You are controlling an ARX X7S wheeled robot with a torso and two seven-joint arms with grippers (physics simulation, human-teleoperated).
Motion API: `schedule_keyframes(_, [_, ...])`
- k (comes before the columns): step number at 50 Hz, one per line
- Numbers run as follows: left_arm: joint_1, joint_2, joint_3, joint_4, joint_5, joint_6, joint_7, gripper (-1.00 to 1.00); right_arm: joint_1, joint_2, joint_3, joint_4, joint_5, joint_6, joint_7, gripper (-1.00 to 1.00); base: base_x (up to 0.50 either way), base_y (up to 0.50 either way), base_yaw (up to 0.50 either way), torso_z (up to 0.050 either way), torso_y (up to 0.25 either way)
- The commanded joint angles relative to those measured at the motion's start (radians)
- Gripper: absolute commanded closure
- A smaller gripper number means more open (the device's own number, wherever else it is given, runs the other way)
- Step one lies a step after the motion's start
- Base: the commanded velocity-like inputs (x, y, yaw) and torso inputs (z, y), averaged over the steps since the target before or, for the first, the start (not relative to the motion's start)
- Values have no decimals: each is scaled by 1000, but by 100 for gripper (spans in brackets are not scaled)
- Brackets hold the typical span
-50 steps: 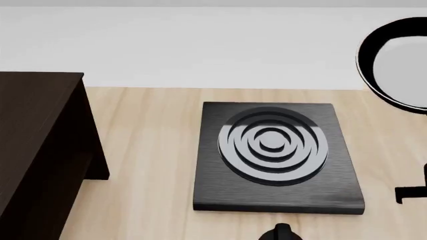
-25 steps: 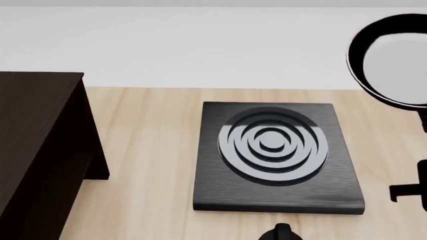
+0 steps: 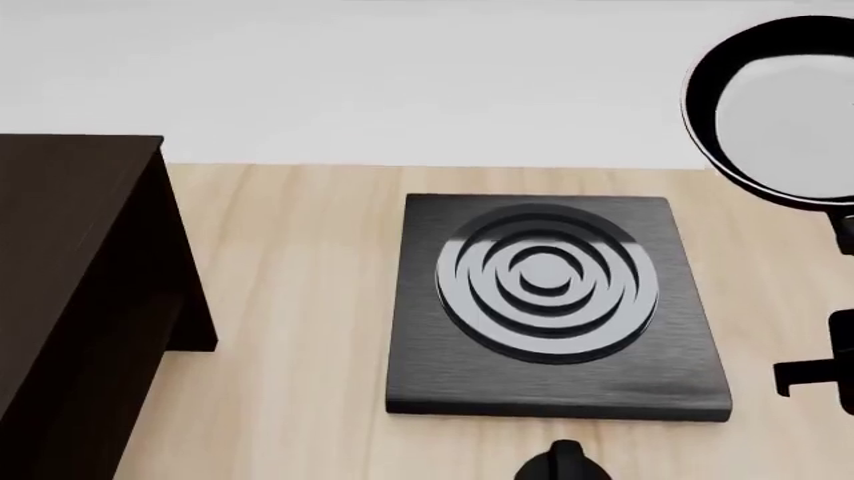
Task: Put the frying pan under the cabinet shelf.
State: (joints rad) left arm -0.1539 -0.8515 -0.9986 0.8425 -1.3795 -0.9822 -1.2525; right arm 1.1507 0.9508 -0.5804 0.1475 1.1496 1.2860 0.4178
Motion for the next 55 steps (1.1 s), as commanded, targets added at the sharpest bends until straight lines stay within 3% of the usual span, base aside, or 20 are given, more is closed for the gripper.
schedule_keyframes(1, [1, 0, 0, -1, 1, 4, 6, -100, 46, 0, 14, -11, -69, 3, -14, 100, 0, 0, 0, 0, -148])
schedule_keyframes(41, [0, -7, -12, 7, -11, 13, 5, -100, 97, -9, -21, -29, -86, -2, -50, 100, 0, 0, 0, 0, -139])
schedule_keyframes(55, [-3, -1, 2, 6, -7, 19, 8, -100, 174, -45, -88, -39, -121, 36, -93, 100, 0, 0, 0, 0, -11])
